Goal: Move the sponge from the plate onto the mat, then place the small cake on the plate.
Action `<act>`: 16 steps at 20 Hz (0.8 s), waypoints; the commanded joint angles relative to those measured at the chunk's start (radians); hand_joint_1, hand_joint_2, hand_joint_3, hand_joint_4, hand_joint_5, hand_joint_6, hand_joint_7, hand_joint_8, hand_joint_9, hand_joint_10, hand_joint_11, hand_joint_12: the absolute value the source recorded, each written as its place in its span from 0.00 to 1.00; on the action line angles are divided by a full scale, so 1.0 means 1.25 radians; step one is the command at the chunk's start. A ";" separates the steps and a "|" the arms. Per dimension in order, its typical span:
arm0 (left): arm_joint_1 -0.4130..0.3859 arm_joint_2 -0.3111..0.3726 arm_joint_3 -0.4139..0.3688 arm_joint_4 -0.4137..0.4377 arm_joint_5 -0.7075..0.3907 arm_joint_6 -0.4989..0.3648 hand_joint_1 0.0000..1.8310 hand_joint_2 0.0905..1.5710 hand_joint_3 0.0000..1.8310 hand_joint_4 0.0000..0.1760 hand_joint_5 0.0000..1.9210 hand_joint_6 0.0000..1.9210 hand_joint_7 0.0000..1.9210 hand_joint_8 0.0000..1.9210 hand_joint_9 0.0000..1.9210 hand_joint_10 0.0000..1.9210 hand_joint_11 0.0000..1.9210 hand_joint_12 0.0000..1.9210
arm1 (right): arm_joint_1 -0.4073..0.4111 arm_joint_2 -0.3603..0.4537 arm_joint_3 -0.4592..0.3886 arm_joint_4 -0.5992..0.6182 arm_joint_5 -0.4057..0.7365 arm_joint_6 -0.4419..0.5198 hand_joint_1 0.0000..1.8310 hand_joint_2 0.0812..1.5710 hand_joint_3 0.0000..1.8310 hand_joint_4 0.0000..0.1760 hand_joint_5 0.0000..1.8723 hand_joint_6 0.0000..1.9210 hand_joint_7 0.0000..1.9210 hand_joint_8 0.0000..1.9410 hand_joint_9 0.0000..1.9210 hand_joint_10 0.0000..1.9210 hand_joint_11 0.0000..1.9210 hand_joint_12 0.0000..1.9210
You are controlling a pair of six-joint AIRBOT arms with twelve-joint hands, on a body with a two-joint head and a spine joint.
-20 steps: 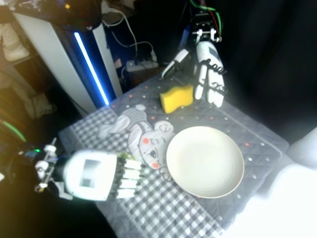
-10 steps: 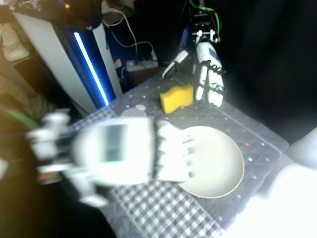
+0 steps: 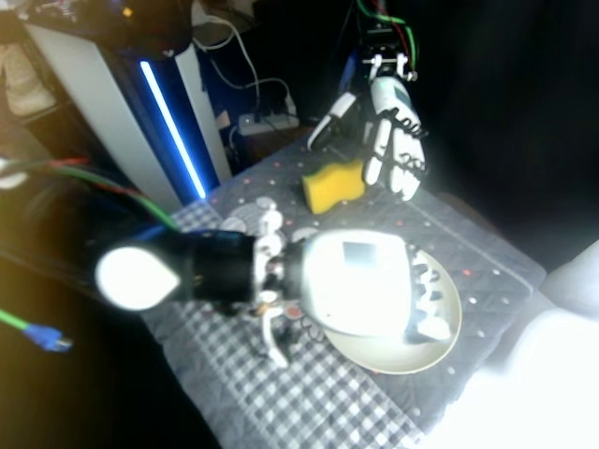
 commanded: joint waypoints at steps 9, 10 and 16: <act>-0.004 -0.005 0.001 -0.011 -0.100 -0.004 0.47 0.47 0.00 0.25 0.21 0.00 0.14 0.00 0.11 0.00 0.00 0.41 | 0.011 -0.029 0.008 -0.050 0.034 0.016 0.46 0.65 0.00 0.41 0.21 0.01 0.22 0.03 0.22 0.32 0.12 0.78; -0.004 -0.006 0.001 -0.012 -0.100 -0.004 0.48 0.47 0.00 0.29 0.21 0.00 0.13 0.00 0.10 0.00 0.00 0.42 | 0.011 -0.025 0.006 -0.060 0.032 0.016 0.46 0.64 0.00 0.44 0.18 0.00 0.20 0.01 0.23 0.26 0.12 0.76; 0.001 -0.004 -0.002 -0.018 -0.110 -0.005 0.47 0.47 0.00 0.23 0.21 0.00 0.14 0.00 0.10 0.01 0.00 0.48 | 0.003 0.008 -0.018 -0.072 0.026 0.017 0.52 0.63 0.00 0.30 0.18 0.00 0.22 0.00 0.28 0.05 0.15 0.60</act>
